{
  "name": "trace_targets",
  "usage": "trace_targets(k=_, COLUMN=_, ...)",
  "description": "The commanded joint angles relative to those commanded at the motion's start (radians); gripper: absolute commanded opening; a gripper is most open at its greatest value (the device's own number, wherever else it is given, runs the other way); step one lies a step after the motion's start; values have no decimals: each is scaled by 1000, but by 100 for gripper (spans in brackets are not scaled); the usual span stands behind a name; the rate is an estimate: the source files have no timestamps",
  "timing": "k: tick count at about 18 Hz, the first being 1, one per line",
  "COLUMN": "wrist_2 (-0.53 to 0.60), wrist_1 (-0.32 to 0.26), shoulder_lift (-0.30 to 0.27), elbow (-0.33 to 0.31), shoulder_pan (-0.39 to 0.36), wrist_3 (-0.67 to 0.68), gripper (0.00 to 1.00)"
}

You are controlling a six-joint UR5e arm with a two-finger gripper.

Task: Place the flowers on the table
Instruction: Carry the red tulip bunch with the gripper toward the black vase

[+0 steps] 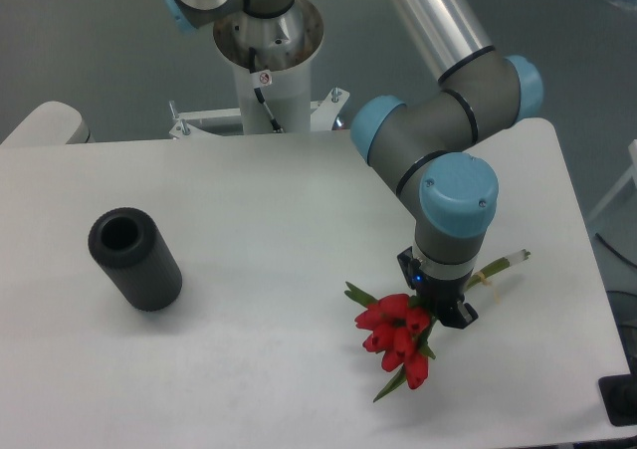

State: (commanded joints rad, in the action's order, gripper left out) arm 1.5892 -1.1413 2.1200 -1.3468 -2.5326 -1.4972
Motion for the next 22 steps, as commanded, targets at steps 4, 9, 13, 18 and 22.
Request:
trace_targets(k=4, wrist_2=2, wrist_1=2, shoulder_lift=0, elbow=0, shoulder_pan=12, wrist_3=2, gripper=0)
trace_targets(k=9, wrist_2=3, wrist_1=2, shoulder_lift=-2, elbow=-5, shoulder_pan=26, wrist_3=35, gripper=2)
trace_targets(k=13, wrist_2=2, wrist_1=-3, shoulder_lift=-11, elbow=-23, shoulder_pan=31, wrist_3=44, gripper=2)
trace_targets(k=18, wrist_2=-2, wrist_1=5, shoulder_lift=-63, elbow=-118, shoulder_pan=28, wrist_3=38, gripper=1)
trace_targets(k=22, wrist_2=-3, wrist_1=14, shoulder_lift=-103, elbow=-178, shoulder_pan=28, wrist_3=29, gripper=1)
